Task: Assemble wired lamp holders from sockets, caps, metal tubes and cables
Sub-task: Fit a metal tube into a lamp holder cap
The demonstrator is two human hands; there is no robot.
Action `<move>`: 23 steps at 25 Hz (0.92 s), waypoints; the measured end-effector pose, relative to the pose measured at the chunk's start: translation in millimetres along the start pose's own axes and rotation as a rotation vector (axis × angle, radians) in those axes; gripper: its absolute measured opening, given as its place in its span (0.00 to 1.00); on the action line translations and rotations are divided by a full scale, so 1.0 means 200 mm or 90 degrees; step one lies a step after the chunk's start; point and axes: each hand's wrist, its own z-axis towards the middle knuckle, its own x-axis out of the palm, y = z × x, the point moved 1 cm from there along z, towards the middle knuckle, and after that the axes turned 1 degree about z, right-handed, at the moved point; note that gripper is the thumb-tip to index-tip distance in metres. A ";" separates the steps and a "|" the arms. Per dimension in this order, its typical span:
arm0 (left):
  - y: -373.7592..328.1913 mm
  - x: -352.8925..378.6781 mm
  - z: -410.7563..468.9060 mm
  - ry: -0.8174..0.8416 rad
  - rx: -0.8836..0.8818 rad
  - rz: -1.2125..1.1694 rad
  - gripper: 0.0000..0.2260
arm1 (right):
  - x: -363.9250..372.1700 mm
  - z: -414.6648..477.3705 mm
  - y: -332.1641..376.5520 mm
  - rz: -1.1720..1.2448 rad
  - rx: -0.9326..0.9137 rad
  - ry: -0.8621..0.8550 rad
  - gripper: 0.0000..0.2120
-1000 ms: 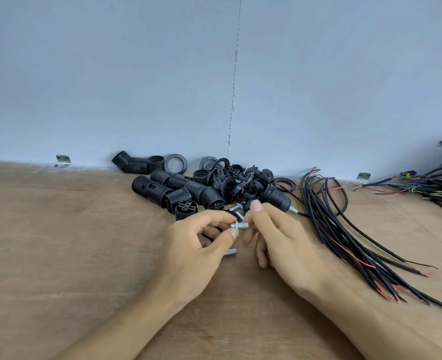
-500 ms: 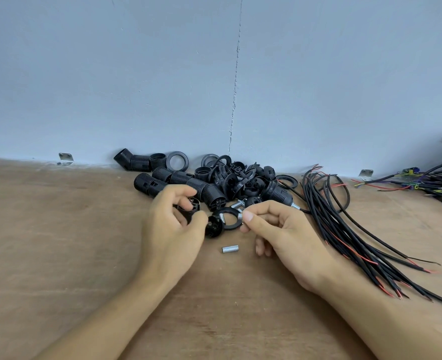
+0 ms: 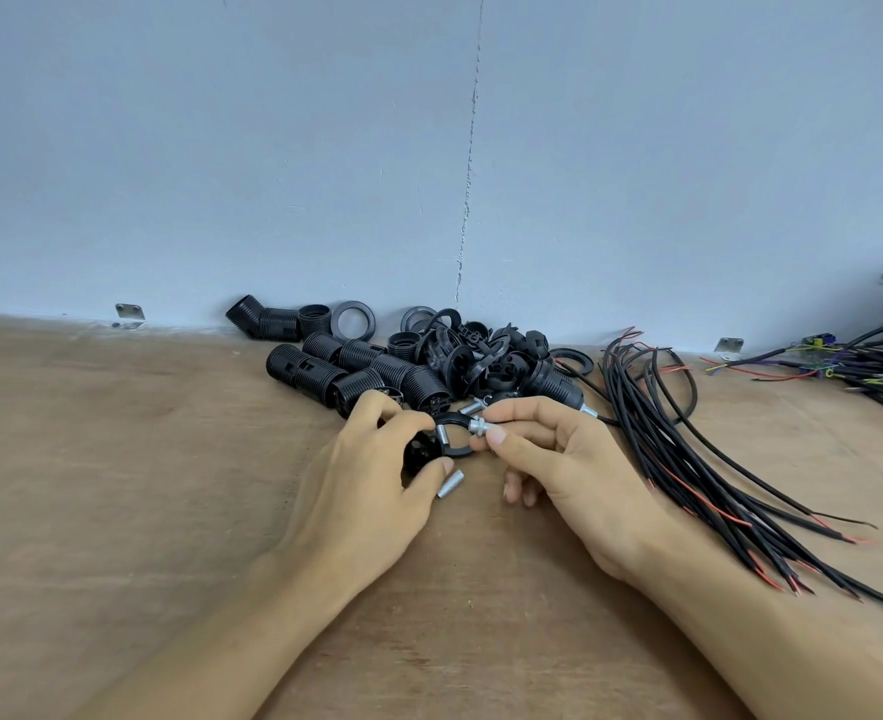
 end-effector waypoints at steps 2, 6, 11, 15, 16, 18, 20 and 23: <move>0.00 0.00 0.00 -0.025 -0.015 -0.067 0.13 | 0.00 0.00 0.00 -0.003 -0.001 0.002 0.05; 0.00 -0.02 0.01 -0.012 -0.132 -0.395 0.12 | 0.00 0.00 0.01 0.009 -0.004 -0.008 0.03; -0.03 0.01 0.01 0.070 -0.182 -0.600 0.12 | -0.01 0.00 0.00 0.028 -0.029 -0.006 0.03; -0.01 0.01 0.02 0.075 -0.197 -0.671 0.12 | 0.00 0.00 -0.01 0.004 -0.049 0.000 0.04; -0.01 0.01 0.02 0.079 -0.194 -0.677 0.11 | 0.00 0.00 -0.01 -0.005 -0.055 0.000 0.05; -0.02 0.02 0.02 0.083 -0.188 -0.686 0.11 | 0.00 0.00 -0.01 -0.016 -0.066 -0.005 0.06; -0.02 0.02 0.02 0.082 -0.195 -0.702 0.10 | 0.00 -0.01 -0.01 -0.020 -0.074 -0.013 0.06; -0.02 0.01 0.03 0.087 -0.202 -0.719 0.10 | 0.01 -0.02 0.00 -0.047 -0.083 -0.018 0.07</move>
